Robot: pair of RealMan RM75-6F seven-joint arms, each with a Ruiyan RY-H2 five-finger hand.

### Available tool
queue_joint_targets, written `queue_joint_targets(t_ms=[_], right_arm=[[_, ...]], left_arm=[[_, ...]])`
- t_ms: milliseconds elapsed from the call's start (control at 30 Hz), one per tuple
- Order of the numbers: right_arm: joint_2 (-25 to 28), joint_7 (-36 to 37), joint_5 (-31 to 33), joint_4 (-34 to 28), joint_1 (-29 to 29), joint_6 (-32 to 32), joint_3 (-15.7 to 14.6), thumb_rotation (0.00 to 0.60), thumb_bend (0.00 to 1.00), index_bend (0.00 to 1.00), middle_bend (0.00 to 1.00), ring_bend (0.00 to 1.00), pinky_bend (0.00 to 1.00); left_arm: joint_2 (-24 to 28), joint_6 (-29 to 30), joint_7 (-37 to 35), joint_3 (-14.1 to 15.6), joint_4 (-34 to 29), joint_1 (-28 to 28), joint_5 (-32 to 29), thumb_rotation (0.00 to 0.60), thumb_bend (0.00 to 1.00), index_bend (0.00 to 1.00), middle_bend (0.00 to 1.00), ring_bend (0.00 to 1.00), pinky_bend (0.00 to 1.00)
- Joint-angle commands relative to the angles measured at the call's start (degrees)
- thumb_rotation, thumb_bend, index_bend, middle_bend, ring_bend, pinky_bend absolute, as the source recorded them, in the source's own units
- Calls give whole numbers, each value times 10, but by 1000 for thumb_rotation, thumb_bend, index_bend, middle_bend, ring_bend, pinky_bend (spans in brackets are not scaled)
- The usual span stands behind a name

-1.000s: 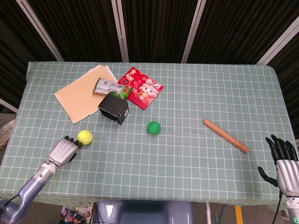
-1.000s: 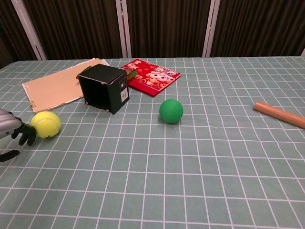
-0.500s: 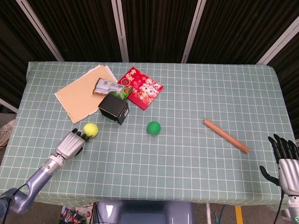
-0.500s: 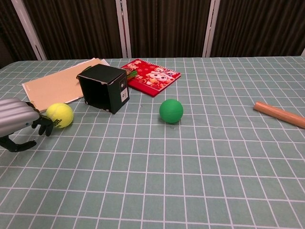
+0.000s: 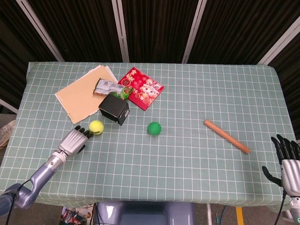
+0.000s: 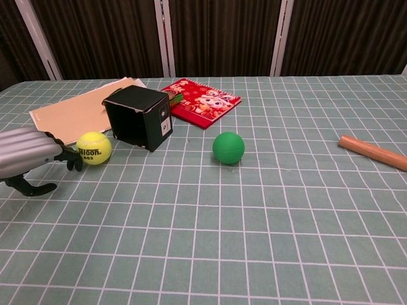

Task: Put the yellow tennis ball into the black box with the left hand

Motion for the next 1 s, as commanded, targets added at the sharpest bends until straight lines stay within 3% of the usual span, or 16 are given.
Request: queue_joint_targets(t_ms=[33,300,567,1000], right_arm=[[1,2,0,0,-1,3,1,600,318,0,0,0,0],[1,2,-1,2,0,0,0,600,318,0,0,0,0],[1,2,-1,2,0,0,1,600,318,0,0,0,0],[3,7,0,2,-3,4,3,600,317,0,0,0,0]], left_arm=[[-1,-1,-1,0,1,-2,-2,600,362,280,317,288,277],[-8,-4,-7,2,4,-9,-8,600,362,216,265,223,245],[-26,-11,-21,-2,25,-23,-12,600,361,191,215,158,141],[-55,12,-68,-5,64,-45,2,600,360,181,211,150,119]])
